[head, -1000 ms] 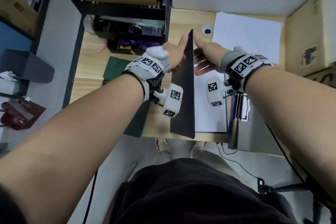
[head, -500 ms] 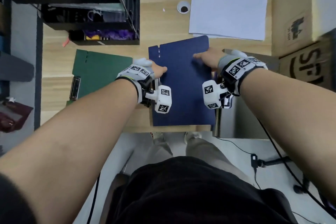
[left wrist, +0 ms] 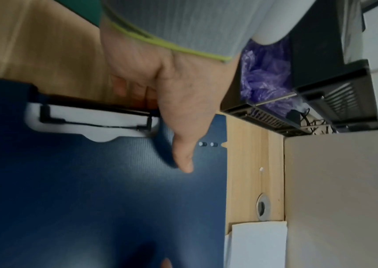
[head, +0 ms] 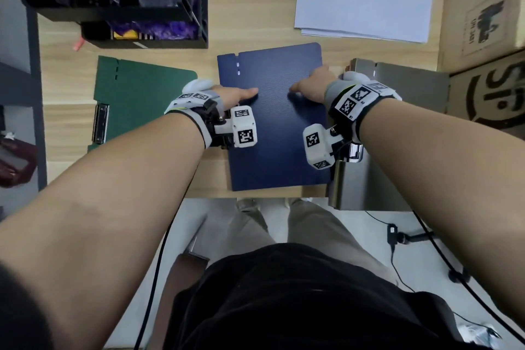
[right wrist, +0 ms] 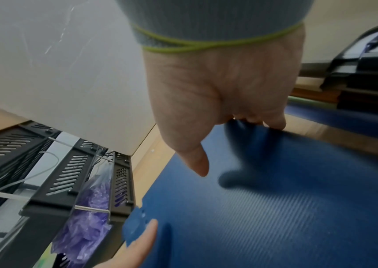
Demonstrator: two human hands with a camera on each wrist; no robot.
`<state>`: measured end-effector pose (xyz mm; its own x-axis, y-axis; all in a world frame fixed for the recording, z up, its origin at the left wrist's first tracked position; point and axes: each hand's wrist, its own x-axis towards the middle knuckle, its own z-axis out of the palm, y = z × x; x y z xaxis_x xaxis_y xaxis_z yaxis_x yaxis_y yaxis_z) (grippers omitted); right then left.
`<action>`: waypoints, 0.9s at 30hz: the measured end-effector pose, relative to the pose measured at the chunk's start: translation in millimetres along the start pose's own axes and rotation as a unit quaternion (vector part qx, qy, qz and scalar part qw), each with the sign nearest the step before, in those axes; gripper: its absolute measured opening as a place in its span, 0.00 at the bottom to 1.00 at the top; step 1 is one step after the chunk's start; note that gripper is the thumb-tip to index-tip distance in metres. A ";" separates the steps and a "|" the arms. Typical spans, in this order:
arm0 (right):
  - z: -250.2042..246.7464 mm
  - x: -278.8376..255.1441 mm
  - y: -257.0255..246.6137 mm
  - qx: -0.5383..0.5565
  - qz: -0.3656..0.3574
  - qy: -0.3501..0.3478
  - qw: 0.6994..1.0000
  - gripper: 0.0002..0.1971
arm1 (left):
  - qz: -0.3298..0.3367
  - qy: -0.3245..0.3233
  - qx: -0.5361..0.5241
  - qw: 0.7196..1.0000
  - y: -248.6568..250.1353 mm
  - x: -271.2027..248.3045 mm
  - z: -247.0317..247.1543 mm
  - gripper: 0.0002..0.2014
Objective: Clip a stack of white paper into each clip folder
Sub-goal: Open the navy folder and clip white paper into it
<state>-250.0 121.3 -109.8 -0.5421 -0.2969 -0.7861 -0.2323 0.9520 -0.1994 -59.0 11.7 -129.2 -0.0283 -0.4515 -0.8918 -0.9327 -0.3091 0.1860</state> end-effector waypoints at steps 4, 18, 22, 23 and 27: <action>0.6 -5.0 0.8 -0.007 -0.024 -0.015 1.000 0.40 | -0.008 0.036 -0.056 0.998 5.8 -32.5 -6.3 0.46; -67.6 -34.2 2.6 0.163 -0.099 0.112 0.975 0.25 | 0.141 0.096 -0.142 0.975 53.2 -78.1 -41.1 0.50; -99.6 -42.0 26.4 0.143 -0.050 0.151 0.977 0.30 | 0.199 0.090 -0.162 0.962 88.4 -102.5 -23.4 0.26; -106.6 -40.8 41.0 0.139 -0.030 0.164 0.976 0.32 | 0.228 0.081 -0.112 0.964 96.5 -113.5 -10.7 0.24; -122.6 -30.9 100.5 0.122 0.047 0.205 0.970 0.34 | 0.238 0.035 -0.058 0.969 117.7 -135.2 41.6 0.20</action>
<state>-355.6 217.1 -33.9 -0.8383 -0.1649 -0.5196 0.0049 0.9509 -0.3096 -180.0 71.2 -3.9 -0.4175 -0.6210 -0.6634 -0.7725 -0.1418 0.6190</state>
